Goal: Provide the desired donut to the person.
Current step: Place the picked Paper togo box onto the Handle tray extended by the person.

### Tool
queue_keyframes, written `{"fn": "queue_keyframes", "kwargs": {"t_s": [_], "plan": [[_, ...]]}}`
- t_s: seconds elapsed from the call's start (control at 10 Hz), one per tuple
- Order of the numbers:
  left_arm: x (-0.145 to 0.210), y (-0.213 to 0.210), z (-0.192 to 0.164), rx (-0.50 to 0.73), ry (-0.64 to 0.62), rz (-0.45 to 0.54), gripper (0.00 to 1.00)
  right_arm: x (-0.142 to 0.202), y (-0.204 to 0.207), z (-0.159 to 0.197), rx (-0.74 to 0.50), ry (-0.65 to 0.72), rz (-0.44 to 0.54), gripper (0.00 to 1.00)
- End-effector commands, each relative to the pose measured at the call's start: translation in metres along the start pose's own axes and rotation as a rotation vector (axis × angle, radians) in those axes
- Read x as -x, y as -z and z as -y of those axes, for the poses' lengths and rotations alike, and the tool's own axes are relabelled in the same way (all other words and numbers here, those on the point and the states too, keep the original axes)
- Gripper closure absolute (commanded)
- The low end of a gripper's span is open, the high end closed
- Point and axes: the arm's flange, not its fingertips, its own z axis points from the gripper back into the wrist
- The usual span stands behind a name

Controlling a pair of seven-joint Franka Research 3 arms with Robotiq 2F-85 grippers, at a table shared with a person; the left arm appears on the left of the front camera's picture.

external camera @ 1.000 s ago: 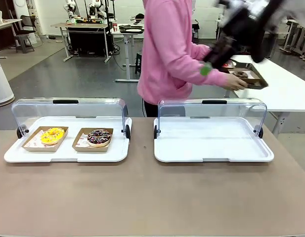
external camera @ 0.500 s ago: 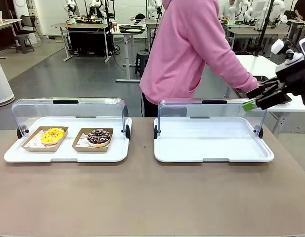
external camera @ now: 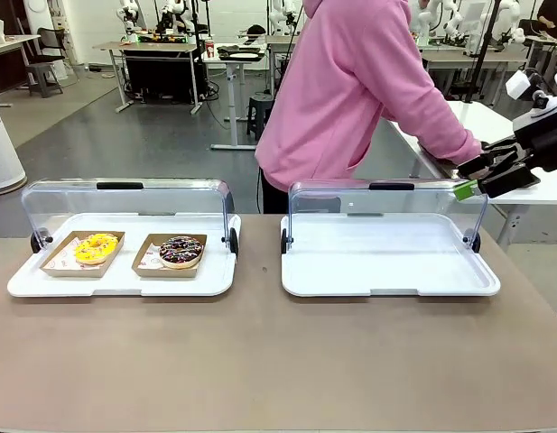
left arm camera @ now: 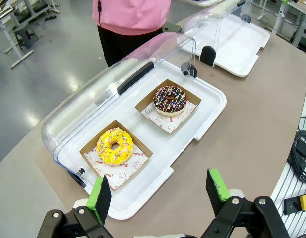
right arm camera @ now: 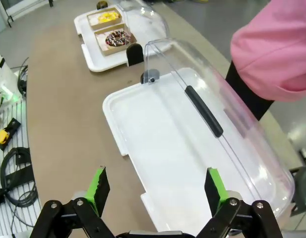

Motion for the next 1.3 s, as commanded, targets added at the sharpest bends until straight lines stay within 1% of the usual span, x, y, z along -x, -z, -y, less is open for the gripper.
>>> {"fn": "queue_keyframes", "kwargs": {"t_s": [0.0,0.4,0.6,0.8,1.0,1.1,1.2], "plan": [[-0.001,0.0,0.0,0.006,-0.018,0.007,0.0,0.004,-0.001,0.004,0.03,0.005,0.037,0.0],[-0.001,0.0,0.0,0.006,-0.018,0.007,0.0,0.002,-0.004,-0.003,0.104,0.002,0.039,0.0],[-0.001,0.0,0.0,0.006,-0.018,0.007,0.0,-0.003,-0.006,-0.013,0.123,-0.022,0.044,0.0],[-0.001,0.0,0.0,0.006,-0.018,0.007,0.0,-0.009,-0.012,-0.024,0.144,-0.043,0.026,0.0],[-0.001,0.0,0.0,0.006,-0.018,0.007,0.0,-0.014,-0.013,-0.026,0.155,-0.041,0.008,0.0],[-0.001,0.0,0.0,0.006,-0.018,0.007,0.0,-0.015,-0.011,-0.024,0.123,-0.028,0.014,0.0],[-0.001,0.0,0.0,0.006,-0.018,0.007,0.0,-0.017,-0.01,-0.021,0.104,-0.027,0.056,0.0]]}}
